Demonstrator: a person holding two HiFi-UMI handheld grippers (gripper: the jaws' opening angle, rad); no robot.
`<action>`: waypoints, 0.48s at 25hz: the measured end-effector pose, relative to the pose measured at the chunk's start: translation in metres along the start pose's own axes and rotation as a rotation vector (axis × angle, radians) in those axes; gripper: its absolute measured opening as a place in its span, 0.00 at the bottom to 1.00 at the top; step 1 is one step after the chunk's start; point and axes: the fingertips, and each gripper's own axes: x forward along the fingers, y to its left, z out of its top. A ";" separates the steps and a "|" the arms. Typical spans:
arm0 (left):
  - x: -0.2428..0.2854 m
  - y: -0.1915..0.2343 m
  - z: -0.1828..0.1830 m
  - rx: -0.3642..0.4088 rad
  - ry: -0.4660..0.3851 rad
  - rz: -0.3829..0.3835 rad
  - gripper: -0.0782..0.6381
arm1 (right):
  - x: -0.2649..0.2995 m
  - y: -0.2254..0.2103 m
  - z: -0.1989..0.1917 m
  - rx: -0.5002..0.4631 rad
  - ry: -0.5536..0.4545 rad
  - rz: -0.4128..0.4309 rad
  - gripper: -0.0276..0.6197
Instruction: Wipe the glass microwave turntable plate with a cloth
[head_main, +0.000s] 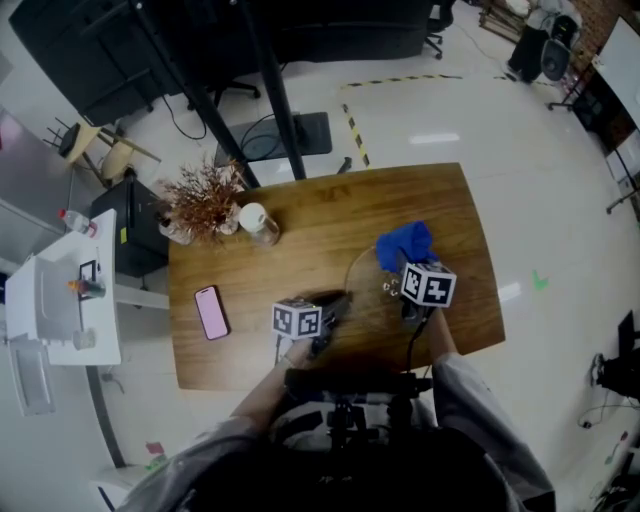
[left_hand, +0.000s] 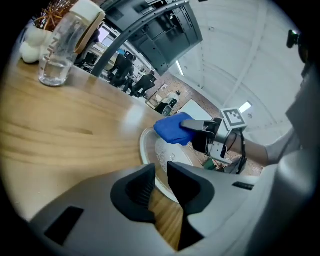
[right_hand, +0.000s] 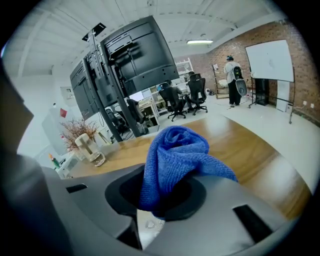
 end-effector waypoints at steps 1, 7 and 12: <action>0.002 0.000 0.000 0.006 0.008 -0.006 0.21 | -0.003 0.004 -0.008 -0.001 0.016 0.015 0.16; 0.006 0.000 -0.001 -0.004 0.029 -0.013 0.10 | -0.037 0.033 -0.072 0.015 0.098 0.091 0.17; 0.010 -0.006 -0.007 0.086 0.065 -0.003 0.10 | -0.075 0.053 -0.122 0.061 0.151 0.154 0.17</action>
